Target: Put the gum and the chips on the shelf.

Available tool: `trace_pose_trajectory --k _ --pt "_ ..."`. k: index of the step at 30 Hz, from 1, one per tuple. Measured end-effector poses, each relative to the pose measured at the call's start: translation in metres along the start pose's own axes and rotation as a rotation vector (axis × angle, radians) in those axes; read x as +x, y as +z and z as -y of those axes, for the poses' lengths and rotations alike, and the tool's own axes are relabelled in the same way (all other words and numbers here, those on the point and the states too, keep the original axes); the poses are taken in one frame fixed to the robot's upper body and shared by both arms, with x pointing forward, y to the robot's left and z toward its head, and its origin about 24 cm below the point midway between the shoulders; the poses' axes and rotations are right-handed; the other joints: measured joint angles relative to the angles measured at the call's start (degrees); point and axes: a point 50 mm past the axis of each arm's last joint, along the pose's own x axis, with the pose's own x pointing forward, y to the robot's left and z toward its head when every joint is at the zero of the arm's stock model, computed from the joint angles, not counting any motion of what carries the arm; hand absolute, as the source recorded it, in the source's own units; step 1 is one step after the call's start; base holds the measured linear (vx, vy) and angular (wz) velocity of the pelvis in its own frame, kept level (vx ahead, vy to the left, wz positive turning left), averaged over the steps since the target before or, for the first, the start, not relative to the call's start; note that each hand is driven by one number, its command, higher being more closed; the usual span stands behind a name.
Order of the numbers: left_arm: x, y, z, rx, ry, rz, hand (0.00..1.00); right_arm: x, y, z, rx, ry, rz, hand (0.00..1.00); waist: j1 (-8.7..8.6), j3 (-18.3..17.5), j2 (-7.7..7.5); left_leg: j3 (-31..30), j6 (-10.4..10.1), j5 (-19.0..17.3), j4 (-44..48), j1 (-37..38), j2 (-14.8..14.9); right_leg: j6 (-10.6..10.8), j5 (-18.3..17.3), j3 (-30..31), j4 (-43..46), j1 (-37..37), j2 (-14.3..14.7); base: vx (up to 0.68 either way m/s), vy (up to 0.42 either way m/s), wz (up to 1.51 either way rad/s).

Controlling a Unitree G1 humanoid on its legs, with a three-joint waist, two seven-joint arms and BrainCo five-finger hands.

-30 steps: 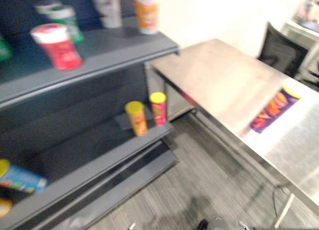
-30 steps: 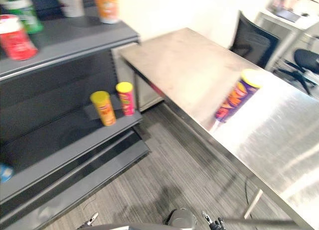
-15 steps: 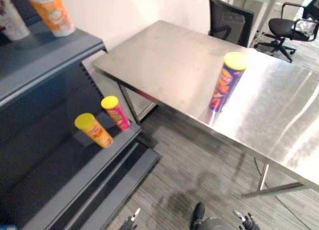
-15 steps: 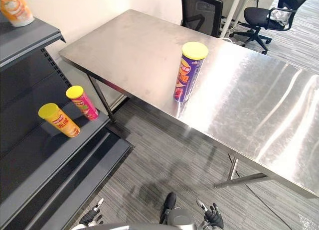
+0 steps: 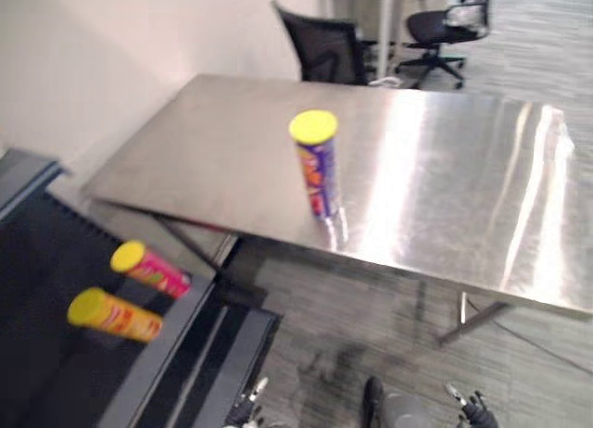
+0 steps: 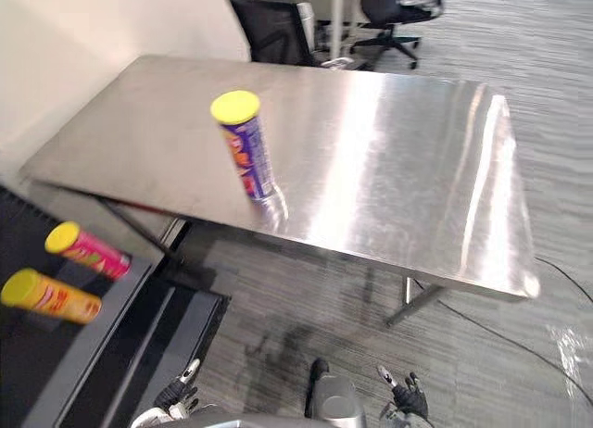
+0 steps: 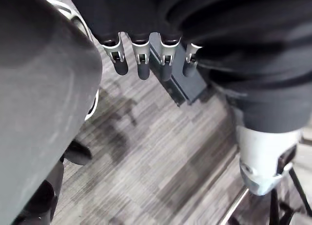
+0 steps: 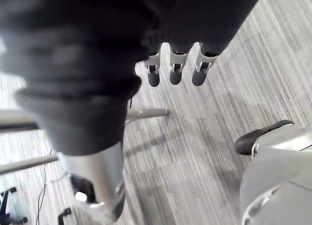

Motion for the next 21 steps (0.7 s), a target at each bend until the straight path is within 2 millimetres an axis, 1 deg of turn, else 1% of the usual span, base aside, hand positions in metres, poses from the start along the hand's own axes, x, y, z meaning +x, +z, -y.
trace_pose_trajectory --k 2,3,4,5,6,7,8,9,10,11,13,14,15,16,19,21 --pt "0.000 0.000 0.001 0.000 -0.001 0.007 0.00 0.000 0.000 0.002 -0.026 0.005 -0.002 0.00 0.14 -0.3 0.43 -5.1 -0.1 0.1 -3.6 -3.0 -1.3 1.3 0.8 1.8 -2.5 1.3 0.6 0.07 0.099 -0.88" --pt "0.000 0.000 0.001 -0.002 -0.001 0.009 0.00 0.000 0.000 0.003 -0.039 0.009 -0.003 0.00 0.16 -0.3 0.51 -6.6 0.0 0.2 -4.5 -3.4 -1.7 1.7 1.1 2.3 -3.0 1.7 0.6 0.07 0.133 -0.76" --pt "0.000 0.000 0.001 -0.003 0.006 0.015 0.00 -0.001 0.000 0.004 -0.059 0.014 -0.007 0.00 0.26 -0.4 0.65 -9.4 0.0 0.3 -6.2 -4.2 -2.6 2.6 1.7 3.9 -3.8 2.2 0.6 0.06 0.162 -0.86" --pt "0.000 -0.002 0.002 -0.007 0.021 0.013 0.00 -0.001 0.000 0.003 -0.077 0.024 -0.007 0.00 0.32 -0.7 1.14 -11.5 -0.1 0.4 -8.0 -4.2 -3.2 3.4 2.2 5.2 -4.4 3.0 0.7 0.07 0.182 -0.89" --pt "-0.001 -0.004 0.003 -0.010 0.027 0.008 0.00 -0.001 0.001 0.004 -0.082 0.025 -0.006 0.00 0.39 -1.0 1.72 -12.5 -0.3 0.6 -8.8 -4.2 -3.1 3.7 2.4 5.9 -4.8 3.2 1.1 0.14 0.286 -1.06" --pt "-0.001 -0.010 0.006 -0.015 0.027 -0.005 0.00 0.000 0.002 0.005 -0.096 0.029 -0.002 0.00 0.51 -1.9 3.66 -13.6 -0.1 3.4 -9.4 -4.0 -2.3 4.8 3.4 7.6 -5.2 3.6 2.5 0.14 0.275 -0.91" --pt "-0.002 -0.011 0.005 -0.014 0.030 -0.005 0.00 -0.001 0.001 0.003 -0.097 0.033 -0.006 0.00 0.65 -2.3 3.82 -13.3 0.5 4.1 -8.6 -3.9 -2.5 5.1 3.8 8.1 -5.6 4.0 2.5 0.20 0.339 -0.95" --pt "-0.002 -0.012 0.004 0.002 0.033 -0.011 0.00 -0.004 -0.008 -0.002 -0.093 0.048 -0.027 0.00 0.27 -3.4 3.58 -11.7 1.0 2.7 -8.0 -3.7 -3.3 6.0 4.8 8.4 -6.8 4.8 1.6 0.17 0.230 -0.50" --pt "-0.002 -0.012 0.003 0.010 0.034 -0.010 0.00 -0.006 -0.013 -0.004 -0.090 0.053 -0.039 0.00 0.13 -4.0 3.06 -11.0 1.2 2.4 -8.2 -3.4 -3.7 6.0 5.2 8.8 -7.1 4.8 1.1 0.28 0.312 -0.52" --pt "-0.003 -0.010 -0.001 0.034 0.040 -0.010 0.00 -0.010 -0.021 -0.004 -0.076 0.044 -0.060 0.00 0.14 -4.7 2.11 -9.5 2.0 2.6 -8.9 -2.1 -5.2 6.4 5.5 9.7 -7.7 4.8 -0.1 0.25 0.244 -0.32" --pt "-0.003 -0.011 -0.003 0.039 0.050 -0.016 0.00 -0.011 -0.024 -0.001 -0.076 0.033 -0.070 0.00 0.09 -5.3 1.25 -9.3 2.2 2.7 -9.2 -1.6 -6.3 6.4 5.5 9.5 -8.0 4.9 -1.1 0.22 0.199 -0.26" --pt "-0.002 -0.011 -0.002 0.042 0.055 -0.021 0.00 -0.012 -0.027 0.001 -0.074 0.020 -0.077 0.00 0.19 -5.3 1.46 -9.3 2.2 2.7 -9.3 -1.0 -7.1 6.6 5.6 9.4 -8.6 5.4 -1.7 0.19 0.130 -0.19" --pt "-0.002 -0.011 -0.001 0.047 0.055 -0.025 0.00 -0.012 -0.027 0.002 -0.069 0.012 -0.076 0.00 0.19 -5.3 1.37 -9.3 2.2 2.7 -9.2 -0.7 -7.4 6.7 5.7 9.3 -9.0 6.0 -2.0 0.19 0.099 -0.19" --pt "-0.001 -0.012 -0.002 0.050 0.056 -0.029 0.00 -0.012 -0.027 0.004 -0.067 -0.002 -0.071 0.00 0.09 -5.5 1.76 -9.3 2.2 2.7 -9.3 -0.1 -7.8 7.4 6.1 9.1 -9.7 6.8 -2.3 0.14 0.063 -0.15" --pt "-0.001 -0.014 -0.001 0.058 0.059 -0.044 0.00 -0.014 -0.029 0.011 -0.058 -0.053 -0.074 0.00 0.07 -6.3 2.33 -9.3 2.2 2.7 -9.2 1.0 -8.0 7.6 6.2 8.2 -10.1 7.6 -2.5 0.13 0.030 -0.20" --pt "-0.001 -0.016 -0.002 0.060 0.066 -0.051 0.00 -0.015 -0.032 0.018 -0.044 -0.109 -0.084 0.00 0.07 -6.6 2.27 -9.3 2.2 2.7 -9.2 1.9 -7.9 7.6 6.2 7.3 -10.5 8.6 -2.4 0.10 -0.013 -0.07"
